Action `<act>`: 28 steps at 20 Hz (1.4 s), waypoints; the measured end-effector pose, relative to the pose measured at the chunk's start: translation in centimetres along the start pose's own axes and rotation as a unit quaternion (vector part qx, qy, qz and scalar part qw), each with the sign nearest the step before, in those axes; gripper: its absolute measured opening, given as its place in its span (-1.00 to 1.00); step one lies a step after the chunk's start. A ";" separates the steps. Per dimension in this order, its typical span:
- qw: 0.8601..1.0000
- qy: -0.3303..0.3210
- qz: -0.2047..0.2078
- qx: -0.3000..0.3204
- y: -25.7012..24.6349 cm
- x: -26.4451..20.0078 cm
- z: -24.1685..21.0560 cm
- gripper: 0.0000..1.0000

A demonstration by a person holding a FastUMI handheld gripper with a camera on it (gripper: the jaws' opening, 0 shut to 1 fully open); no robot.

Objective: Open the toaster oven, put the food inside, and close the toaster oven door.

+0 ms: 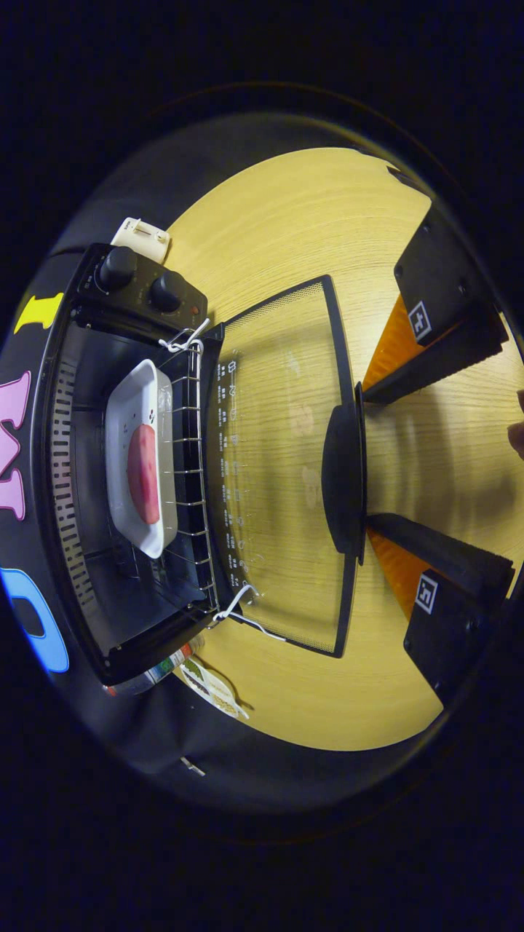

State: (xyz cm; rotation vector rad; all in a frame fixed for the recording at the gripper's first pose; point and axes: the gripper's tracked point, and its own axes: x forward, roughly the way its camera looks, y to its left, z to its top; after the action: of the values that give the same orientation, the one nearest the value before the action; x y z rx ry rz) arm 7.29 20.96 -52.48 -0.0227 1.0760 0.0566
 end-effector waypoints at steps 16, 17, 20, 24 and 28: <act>0.990 -0.138 0.033 -0.008 0.2 -10.2 7.7 0.98; 0.988 -0.149 0.035 -0.008 0.2 -10.9 8.3 0.98; 0.984 -0.171 0.040 -0.005 0.0 -12.9 9.1 0.98; 0.979 -0.202 0.041 -0.007 -0.6 -15.5 10.2 0.98; 0.968 -0.250 0.035 -0.015 -2.3 -19.3 12.0 0.98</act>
State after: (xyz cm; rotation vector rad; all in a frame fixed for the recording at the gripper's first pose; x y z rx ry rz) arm 8.84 18.57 -29.86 0.0025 0.5711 0.1351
